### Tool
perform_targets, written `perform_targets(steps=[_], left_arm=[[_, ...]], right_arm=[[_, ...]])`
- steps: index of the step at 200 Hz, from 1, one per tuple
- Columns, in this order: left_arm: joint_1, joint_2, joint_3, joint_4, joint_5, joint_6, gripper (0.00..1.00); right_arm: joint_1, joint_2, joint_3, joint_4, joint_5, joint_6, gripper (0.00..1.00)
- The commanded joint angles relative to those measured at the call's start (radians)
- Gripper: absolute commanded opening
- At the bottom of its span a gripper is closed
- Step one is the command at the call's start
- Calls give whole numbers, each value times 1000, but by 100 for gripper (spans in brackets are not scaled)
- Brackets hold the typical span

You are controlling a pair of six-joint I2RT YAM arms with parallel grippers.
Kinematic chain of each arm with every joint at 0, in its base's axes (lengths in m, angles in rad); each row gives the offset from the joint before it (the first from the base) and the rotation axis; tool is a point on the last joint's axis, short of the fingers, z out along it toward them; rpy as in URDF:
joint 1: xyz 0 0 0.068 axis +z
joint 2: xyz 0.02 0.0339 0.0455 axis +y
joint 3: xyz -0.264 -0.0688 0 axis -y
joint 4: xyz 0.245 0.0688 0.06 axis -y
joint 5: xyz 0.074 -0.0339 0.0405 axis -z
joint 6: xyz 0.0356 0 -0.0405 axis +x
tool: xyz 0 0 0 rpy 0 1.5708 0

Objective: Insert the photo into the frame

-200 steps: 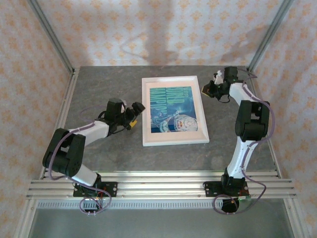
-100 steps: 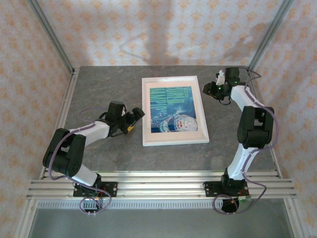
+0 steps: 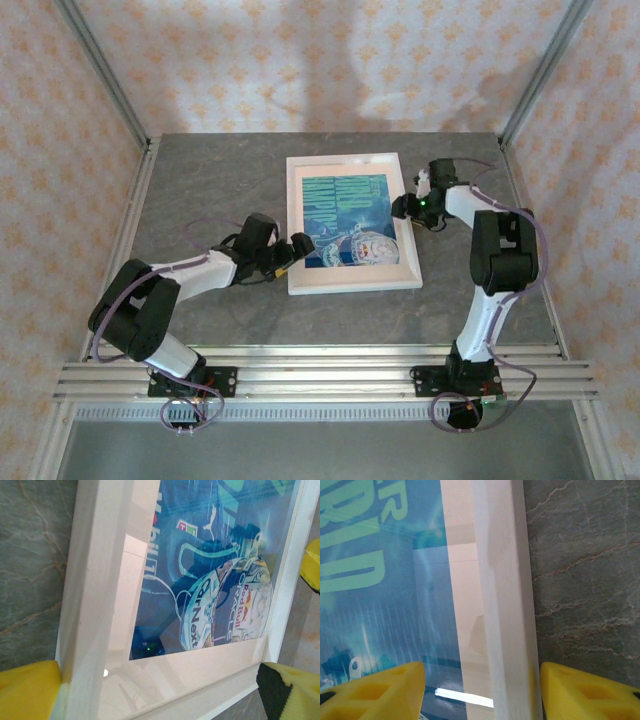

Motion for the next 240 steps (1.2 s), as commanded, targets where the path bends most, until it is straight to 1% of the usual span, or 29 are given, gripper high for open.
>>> perform_targets(steps=[1, 22, 52, 78, 97, 111, 131, 144, 152, 168, 207, 224, 240], left_arm=[[-32, 4, 2, 17, -29, -27, 100], [-74, 32, 13, 56, -25, -58, 100], [-158, 89, 58, 93, -18, -101, 100], [-237, 127, 102, 132, -7, -144, 100], [-270, 145, 129, 139, -6, -152, 100], [-273, 144, 132, 144, -4, -155, 100], [-267, 118, 122, 124, -25, -135, 100], [-253, 98, 116, 93, -48, -116, 100], [-239, 83, 108, 75, -64, -99, 100], [-205, 51, 92, 26, -100, -61, 100], [-105, -6, 103, -97, -199, 81, 100], [-60, -12, 116, -97, -222, 118, 100], [-25, -19, 118, -76, -244, 144, 100]], right_arm=[[20, 26, 54, 4, -1, -33, 62], [39, 73, 107, -25, -58, -38, 61], [77, 140, 211, -58, -63, -43, 61], [101, 230, 364, -82, -68, -12, 61], [112, 283, 477, -105, -15, 36, 61], [112, 265, 494, -77, 70, 108, 59], [112, 170, 424, -20, 214, 220, 60], [112, 109, 395, -61, 318, 287, 61], [112, 76, 379, -102, 360, 321, 61], [114, -4, 298, -142, 369, 370, 61], [146, -280, -64, -88, 389, 488, 61], [176, -373, -188, -88, 410, 527, 61], [220, -427, -272, -108, 414, 572, 61]])
